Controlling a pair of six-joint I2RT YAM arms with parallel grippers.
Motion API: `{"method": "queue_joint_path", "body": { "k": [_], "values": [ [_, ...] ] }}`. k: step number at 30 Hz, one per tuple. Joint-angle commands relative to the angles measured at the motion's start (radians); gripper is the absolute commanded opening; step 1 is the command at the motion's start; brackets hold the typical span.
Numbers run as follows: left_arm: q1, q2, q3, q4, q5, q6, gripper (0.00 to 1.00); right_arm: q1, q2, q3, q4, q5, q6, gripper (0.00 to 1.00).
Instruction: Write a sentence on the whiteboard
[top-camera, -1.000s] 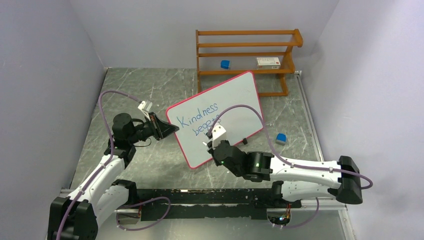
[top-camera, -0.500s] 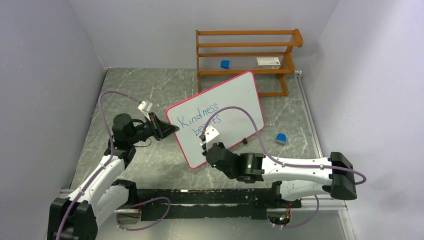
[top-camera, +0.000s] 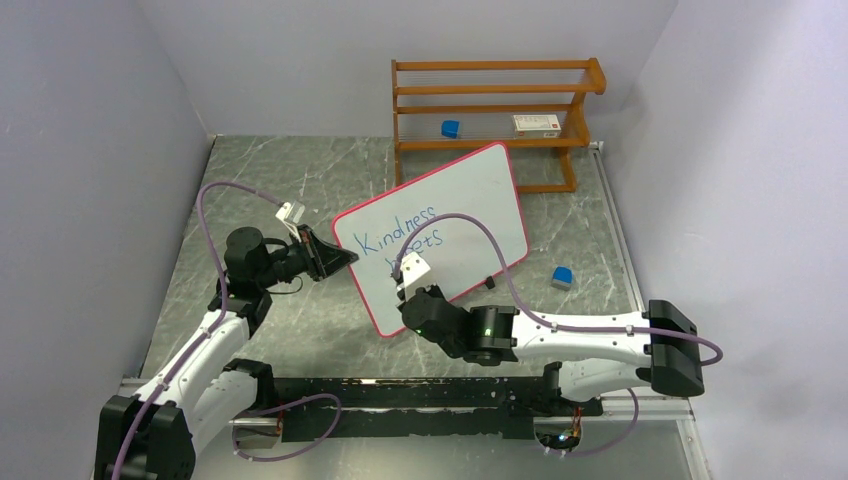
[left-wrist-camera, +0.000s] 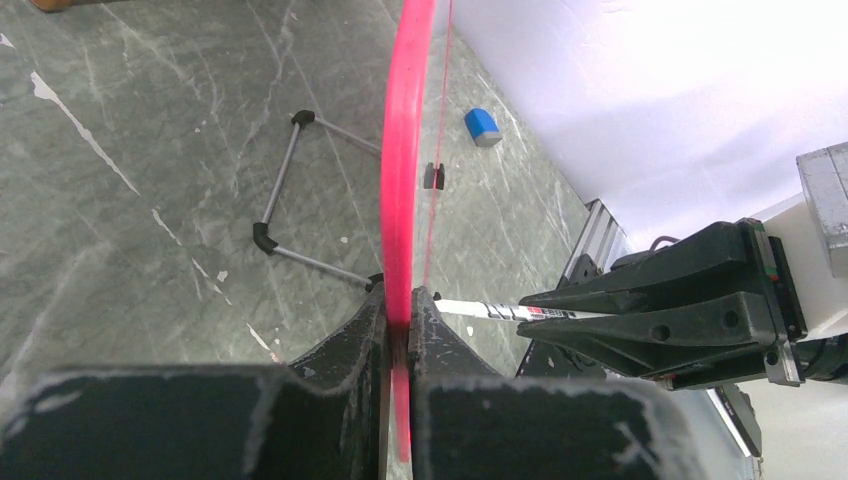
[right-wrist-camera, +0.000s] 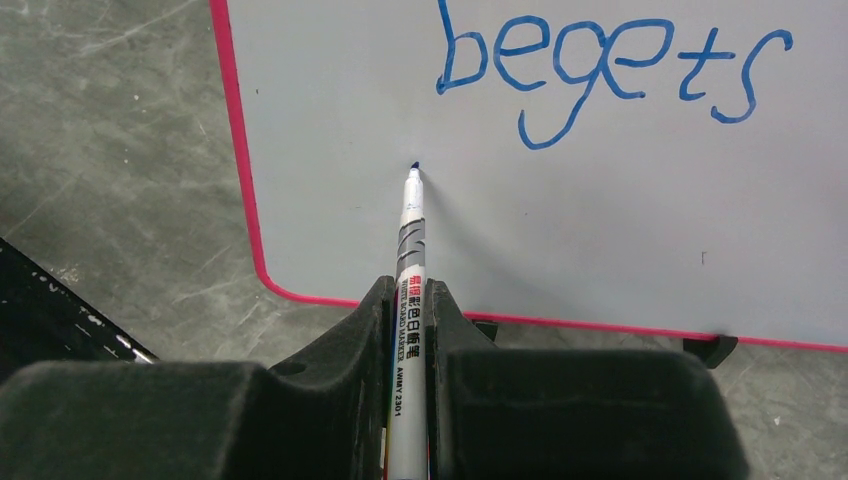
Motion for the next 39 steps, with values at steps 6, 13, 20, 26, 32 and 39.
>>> {"method": "queue_joint_path", "body": {
  "k": [6,13,20,26,32,39],
  "values": [
    [-0.006,-0.007,0.002,0.035,-0.010,-0.007,0.05,0.007,0.034,0.041,-0.054,-0.004,0.031,0.00],
    [-0.006,-0.006,0.004,0.032,-0.012,-0.005,0.05,0.012,0.035,0.041,-0.096,-0.048,0.043,0.00],
    [-0.006,-0.004,0.007,0.028,-0.014,-0.003,0.05,0.025,0.046,0.041,-0.110,-0.062,0.049,0.00],
    [-0.006,-0.008,0.007,0.024,-0.015,-0.002,0.05,0.029,0.049,0.043,-0.109,-0.054,0.050,0.00],
    [-0.006,-0.008,0.009,0.022,-0.012,-0.002,0.05,0.029,0.030,0.037,-0.089,-0.012,0.056,0.00],
    [-0.006,-0.009,0.009,0.020,-0.011,-0.003,0.05,0.031,0.005,0.027,-0.063,0.024,0.066,0.00]
  ]
}}
